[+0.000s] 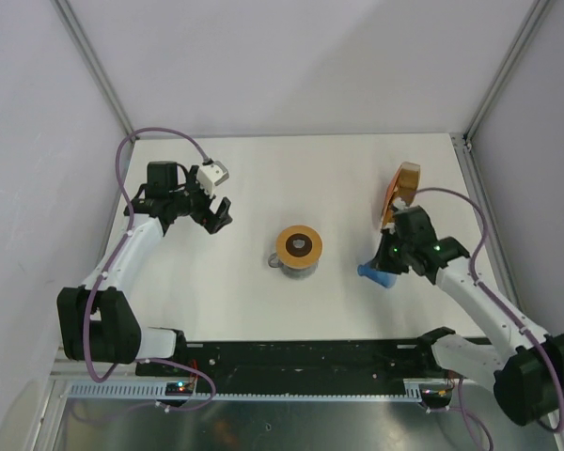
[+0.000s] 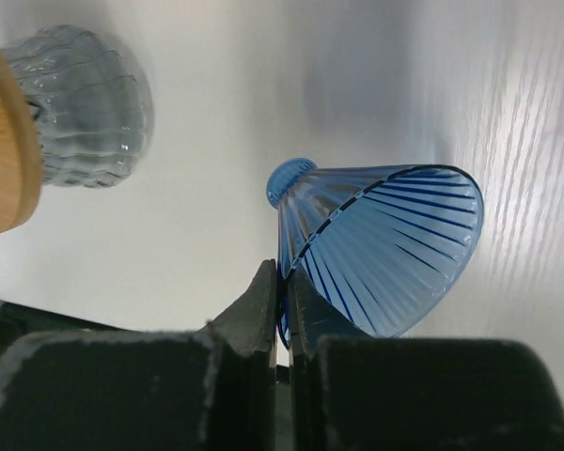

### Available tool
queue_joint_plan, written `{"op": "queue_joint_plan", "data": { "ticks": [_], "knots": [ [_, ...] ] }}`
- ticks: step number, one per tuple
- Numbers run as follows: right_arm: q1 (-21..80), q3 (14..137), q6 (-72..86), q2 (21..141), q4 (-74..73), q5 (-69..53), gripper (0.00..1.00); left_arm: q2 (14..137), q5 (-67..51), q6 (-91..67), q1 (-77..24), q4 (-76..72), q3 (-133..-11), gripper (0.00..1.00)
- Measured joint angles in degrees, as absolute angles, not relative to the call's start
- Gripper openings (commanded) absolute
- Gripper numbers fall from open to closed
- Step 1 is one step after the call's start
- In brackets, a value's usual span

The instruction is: Place the coffee filter in the dripper

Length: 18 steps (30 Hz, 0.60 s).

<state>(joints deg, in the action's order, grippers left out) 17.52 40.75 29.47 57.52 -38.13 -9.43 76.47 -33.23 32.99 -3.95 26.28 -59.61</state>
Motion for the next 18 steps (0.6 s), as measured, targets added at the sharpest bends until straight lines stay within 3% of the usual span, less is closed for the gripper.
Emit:
{"op": "queue_joint_plan", "data": {
  "ticks": [8, 18],
  "knots": [
    [33.61, 55.77, 17.69, 66.26, -41.91, 7.11, 0.00, 76.47, -33.41, 32.93, -3.95, 26.28, -59.61, 1.00],
    [43.42, 64.53, -7.44, 67.57, -41.23, 23.27, 0.00, 76.47, -33.10, 32.27, -3.92, 26.28, -59.61, 1.00]
  ]
}}
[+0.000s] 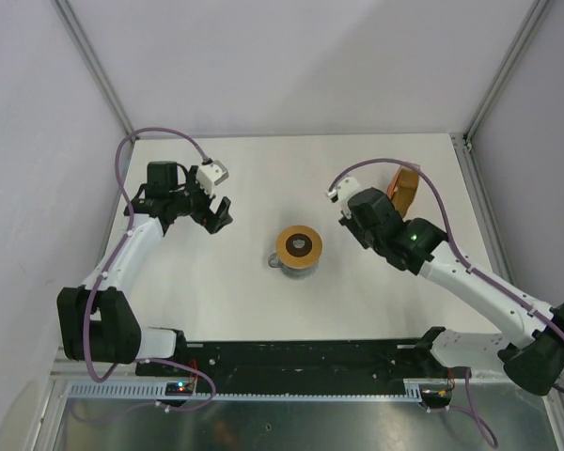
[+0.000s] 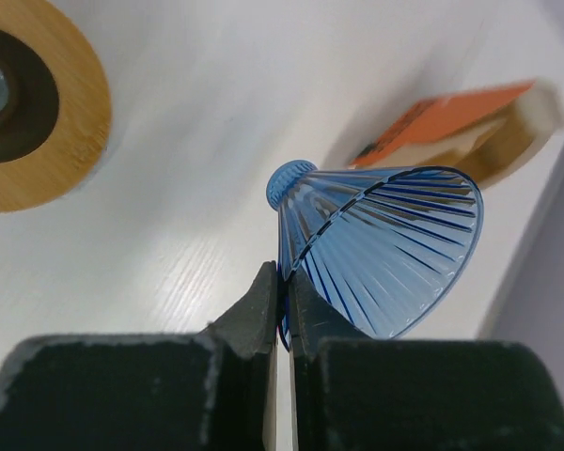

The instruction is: Place the coffee filter in the dripper

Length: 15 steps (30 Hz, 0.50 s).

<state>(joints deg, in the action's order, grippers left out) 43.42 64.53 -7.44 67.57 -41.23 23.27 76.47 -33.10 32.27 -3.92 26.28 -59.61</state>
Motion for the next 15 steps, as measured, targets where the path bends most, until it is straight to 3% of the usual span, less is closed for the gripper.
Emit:
{"op": "queue_joint_plan", "data": {
  "ticks": [15],
  "knots": [
    [55.57, 66.06, -56.16, 71.72, -31.48, 16.27, 0.00, 76.53, -33.01, 25.43, -3.92, 26.24, -62.37, 1.00]
  ]
}}
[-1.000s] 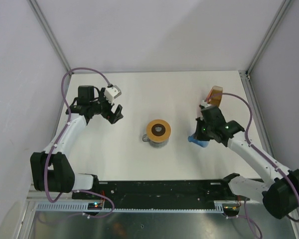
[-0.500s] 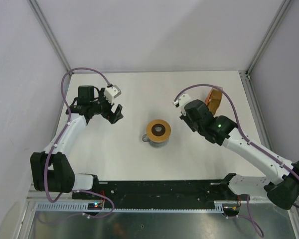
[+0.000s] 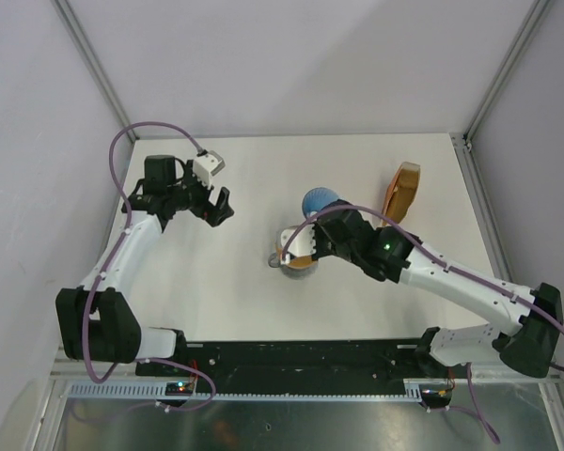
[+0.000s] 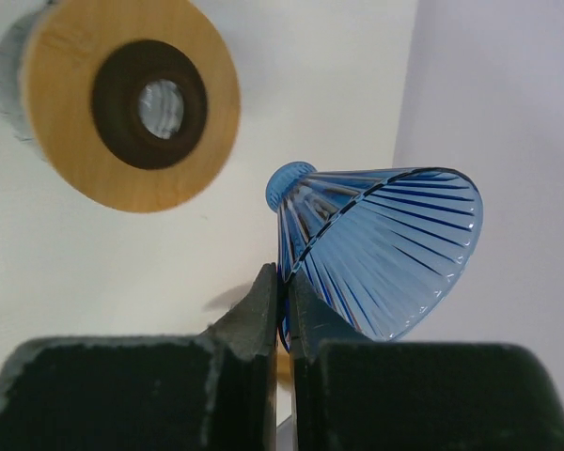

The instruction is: Place the coffee filter in the dripper

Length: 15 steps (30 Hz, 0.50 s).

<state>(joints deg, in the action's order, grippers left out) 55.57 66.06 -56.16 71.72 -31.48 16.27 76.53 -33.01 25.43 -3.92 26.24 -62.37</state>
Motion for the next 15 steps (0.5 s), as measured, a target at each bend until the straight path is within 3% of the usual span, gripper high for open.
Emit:
{"op": "queue_joint_plan", "data": {
  "ticks": [6, 15],
  "knots": [
    [58.22, 69.91, -68.84, 74.50, -35.57, 9.58, 0.00, 77.73, -33.21, 24.23, -3.95, 26.26, -62.37, 1.00],
    [62.46, 73.32, -74.26, 75.88, -41.50, 6.48, 0.00, 78.26, -33.43, 23.97, -3.95, 26.28, -62.37, 1.00]
  ]
}}
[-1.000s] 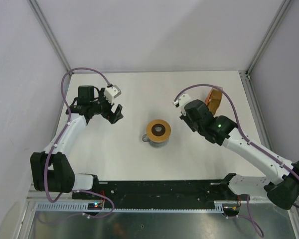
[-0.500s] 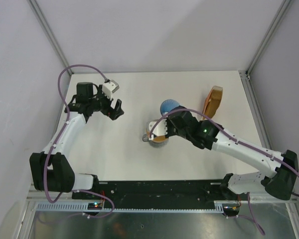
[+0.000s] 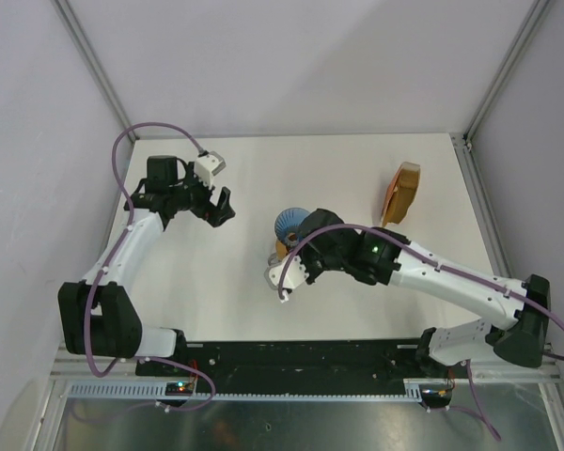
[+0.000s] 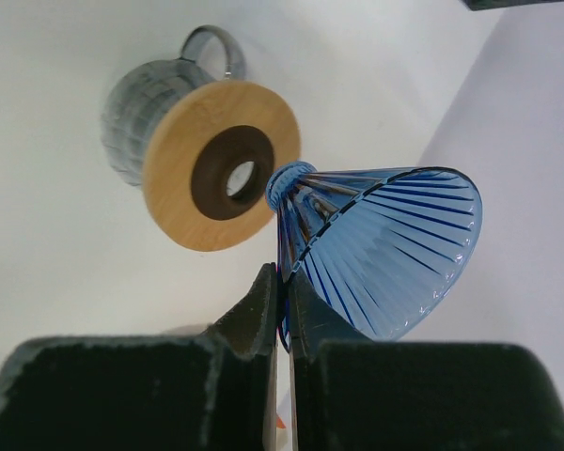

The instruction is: Place the coffee filter in the dripper

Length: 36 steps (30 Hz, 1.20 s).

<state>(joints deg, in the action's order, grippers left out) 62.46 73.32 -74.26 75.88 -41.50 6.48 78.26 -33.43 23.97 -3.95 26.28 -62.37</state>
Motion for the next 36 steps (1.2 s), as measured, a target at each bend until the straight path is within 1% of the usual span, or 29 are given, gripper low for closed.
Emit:
{"op": "queue_joint_plan", "data": {
  "ticks": [10, 22, 36],
  "knots": [
    [60.97, 73.38, -74.19, 79.20, -45.43, 3.73, 0.00, 78.26, -33.63, 23.97, -3.92, 26.28, -62.37, 1.00],
    [58.67, 73.41, -74.19, 80.31, -45.15, 1.89, 0.00, 78.39, -33.76, 23.99, -3.92, 26.28, -62.37, 1.00],
    [58.52, 73.80, -74.22, 82.65, -43.57, 3.49, 0.00, 78.46, -33.89, 24.01, -3.92, 26.28, -62.37, 1.00]
  ]
}}
